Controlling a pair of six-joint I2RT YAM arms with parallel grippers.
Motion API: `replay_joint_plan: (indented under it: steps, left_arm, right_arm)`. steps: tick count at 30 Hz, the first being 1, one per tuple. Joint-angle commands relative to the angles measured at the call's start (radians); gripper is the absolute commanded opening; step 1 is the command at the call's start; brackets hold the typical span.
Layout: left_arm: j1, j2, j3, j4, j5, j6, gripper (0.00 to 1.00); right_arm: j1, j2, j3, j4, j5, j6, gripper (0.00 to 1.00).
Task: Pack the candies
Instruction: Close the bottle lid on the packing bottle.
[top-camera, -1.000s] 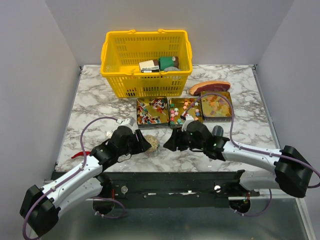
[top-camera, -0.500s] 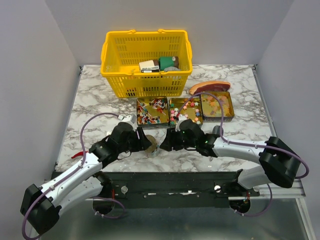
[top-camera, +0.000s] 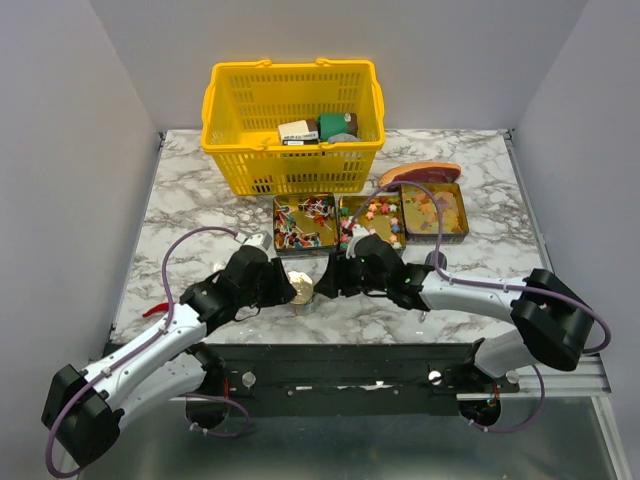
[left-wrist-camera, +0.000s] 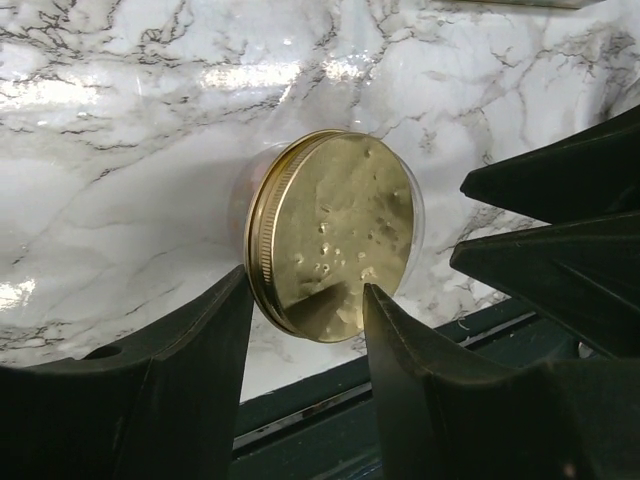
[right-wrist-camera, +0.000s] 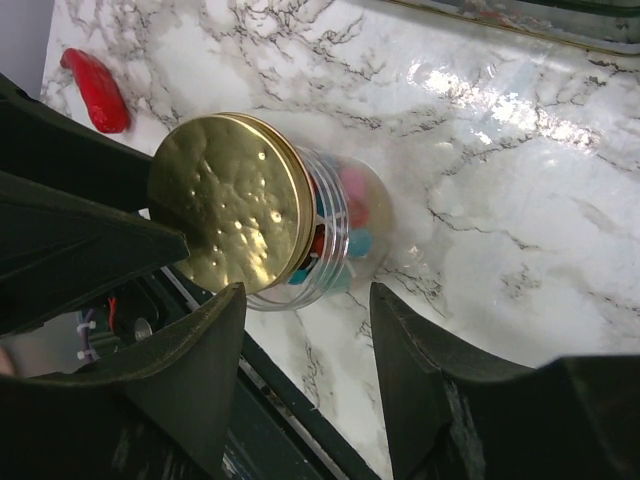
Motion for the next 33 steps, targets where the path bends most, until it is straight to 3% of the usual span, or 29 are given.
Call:
replay_joint_plan:
  steps: [1,18,33]
  left_arm:
    - [0.003,0.012,0.002,-0.029,-0.056,0.026,0.56]
    - [-0.008,0.065,0.018,0.020,0.019,0.095,0.51]
    - [-0.014,0.061,0.025,0.040,0.019,0.112,0.50]
  right_arm:
    - [0.011,0.038,0.036,0.031,-0.002,-0.015,0.60]
    - [0.020,0.098,0.071,0.028,0.023,-0.015,0.59]
    - [0.020,0.098,0.027,0.013,0.069,0.023,0.46]
